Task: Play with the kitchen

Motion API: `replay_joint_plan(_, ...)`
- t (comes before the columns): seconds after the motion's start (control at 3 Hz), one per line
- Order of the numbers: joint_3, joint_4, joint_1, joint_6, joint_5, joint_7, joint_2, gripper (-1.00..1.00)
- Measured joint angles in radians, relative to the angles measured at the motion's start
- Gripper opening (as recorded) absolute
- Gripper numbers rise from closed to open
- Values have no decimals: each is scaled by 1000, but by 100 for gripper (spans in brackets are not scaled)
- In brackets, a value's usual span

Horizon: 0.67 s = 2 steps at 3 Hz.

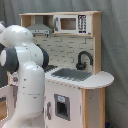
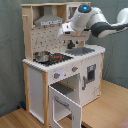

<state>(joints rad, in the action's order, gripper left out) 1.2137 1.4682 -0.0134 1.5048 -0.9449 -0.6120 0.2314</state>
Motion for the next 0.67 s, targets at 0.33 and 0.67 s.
replay_joint_plan(0.33,16,66,0,-33,1,33,-71,100)
replay_joint_plan(0.67,43,132,0,-66,4,69,-145,100)
